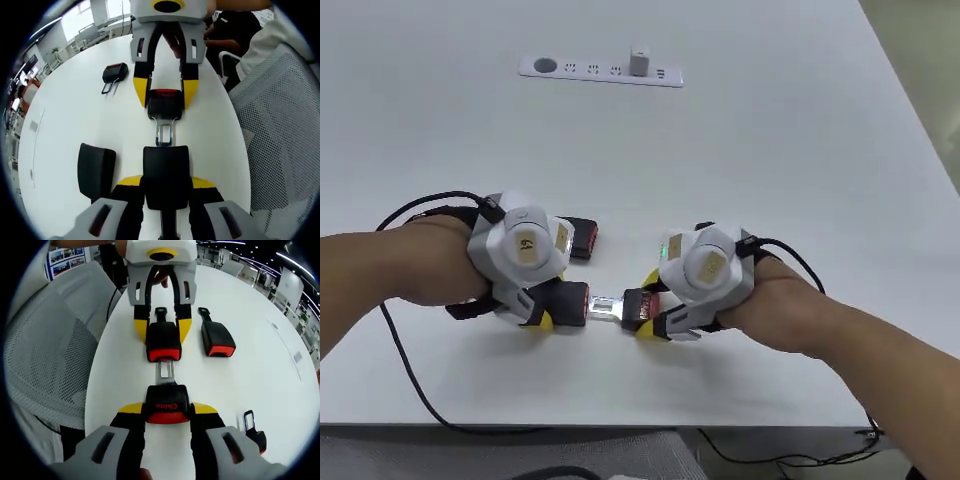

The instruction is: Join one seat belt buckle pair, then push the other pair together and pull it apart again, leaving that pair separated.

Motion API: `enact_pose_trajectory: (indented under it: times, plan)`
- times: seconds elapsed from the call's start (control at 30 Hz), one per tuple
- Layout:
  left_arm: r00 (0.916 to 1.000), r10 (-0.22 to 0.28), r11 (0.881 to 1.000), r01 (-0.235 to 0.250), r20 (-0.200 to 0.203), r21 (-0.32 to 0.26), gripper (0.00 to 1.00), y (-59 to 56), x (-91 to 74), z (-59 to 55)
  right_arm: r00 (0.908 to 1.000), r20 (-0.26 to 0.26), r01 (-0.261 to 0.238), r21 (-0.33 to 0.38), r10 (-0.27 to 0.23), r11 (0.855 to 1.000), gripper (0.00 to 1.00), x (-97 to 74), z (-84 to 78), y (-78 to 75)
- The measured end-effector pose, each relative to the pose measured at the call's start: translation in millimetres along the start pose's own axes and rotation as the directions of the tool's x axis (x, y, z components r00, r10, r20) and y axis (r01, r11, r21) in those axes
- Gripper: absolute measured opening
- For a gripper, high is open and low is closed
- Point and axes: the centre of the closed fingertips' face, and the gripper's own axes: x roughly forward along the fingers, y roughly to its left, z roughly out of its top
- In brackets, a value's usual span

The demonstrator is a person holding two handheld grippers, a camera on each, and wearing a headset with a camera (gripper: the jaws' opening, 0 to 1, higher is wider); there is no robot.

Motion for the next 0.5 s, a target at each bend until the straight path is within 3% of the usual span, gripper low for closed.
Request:
enact_pose_trajectory:
  times: [0.5]
  plan:
    - [1.0, -0.001, 1.0, 0.001, -0.007, -0.007, 0.35, 1.2, -0.2, 0.7, 1.0, -0.004, 0.001, -0.016, -0.001, 1.0, 0.33, 2.4, 3.3, -1.5]
